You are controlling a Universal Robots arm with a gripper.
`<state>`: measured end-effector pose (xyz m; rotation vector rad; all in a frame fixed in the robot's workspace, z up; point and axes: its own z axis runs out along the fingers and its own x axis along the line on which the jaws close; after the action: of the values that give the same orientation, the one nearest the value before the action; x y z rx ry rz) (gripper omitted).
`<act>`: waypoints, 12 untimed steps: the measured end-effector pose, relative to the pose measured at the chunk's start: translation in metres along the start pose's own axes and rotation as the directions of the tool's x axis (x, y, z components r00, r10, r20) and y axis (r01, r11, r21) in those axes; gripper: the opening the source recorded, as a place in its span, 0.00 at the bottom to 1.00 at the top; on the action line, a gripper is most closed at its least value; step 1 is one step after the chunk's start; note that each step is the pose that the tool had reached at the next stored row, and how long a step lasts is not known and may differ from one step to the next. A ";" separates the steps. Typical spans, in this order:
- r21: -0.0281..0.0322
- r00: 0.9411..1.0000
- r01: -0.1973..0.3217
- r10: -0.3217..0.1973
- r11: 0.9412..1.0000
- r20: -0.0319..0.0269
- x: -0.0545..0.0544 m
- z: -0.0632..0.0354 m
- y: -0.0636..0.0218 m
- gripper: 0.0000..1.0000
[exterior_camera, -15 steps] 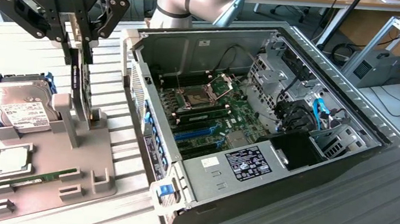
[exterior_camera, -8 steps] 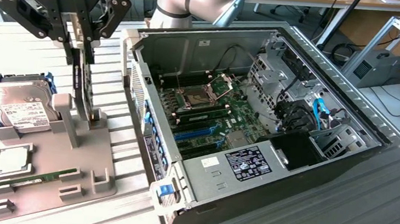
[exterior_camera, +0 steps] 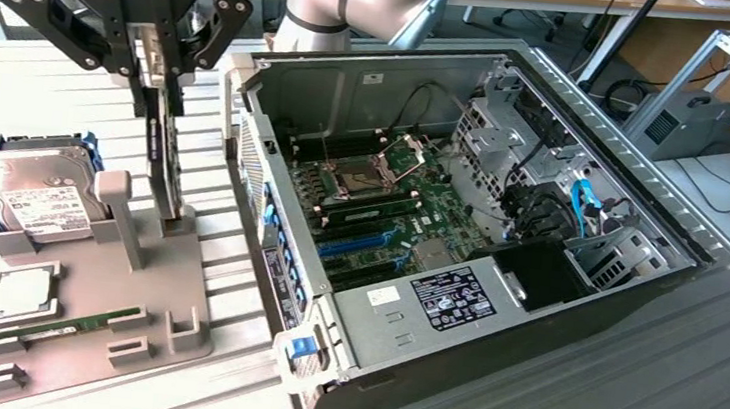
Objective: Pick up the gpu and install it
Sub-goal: 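Pick up the gpu and move the gpu toward the slot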
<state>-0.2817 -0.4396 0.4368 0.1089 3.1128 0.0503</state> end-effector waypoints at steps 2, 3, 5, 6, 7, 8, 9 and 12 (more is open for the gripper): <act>0.000 1.000 0.000 0.000 1.000 0.000 -0.002 0.0001 0.0001 0.27; 0.000 1.000 0.000 0.000 1.000 0.000 -0.002 0.0001 0.0002 0.27; 0.000 1.000 0.000 0.000 1.000 0.000 -0.004 0.0001 0.0003 0.27; 0.000 1.000 0.000 0.000 1.000 0.000 -0.005 0.0001 0.0003 0.27; 0.000 1.000 0.000 0.000 1.000 0.000 -0.006 0.0002 0.0004 0.27; 0.000 1.000 0.000 0.000 1.000 0.000 -0.007 0.0002 0.0005 0.27; 0.000 1.000 0.000 0.000 1.000 0.000 -0.008 0.0002 0.0005 0.27; 0.000 1.000 0.000 0.000 1.000 0.000 -0.011 0.0003 0.0007 0.27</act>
<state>-0.2711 -0.4396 0.4368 0.1089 3.1127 0.0502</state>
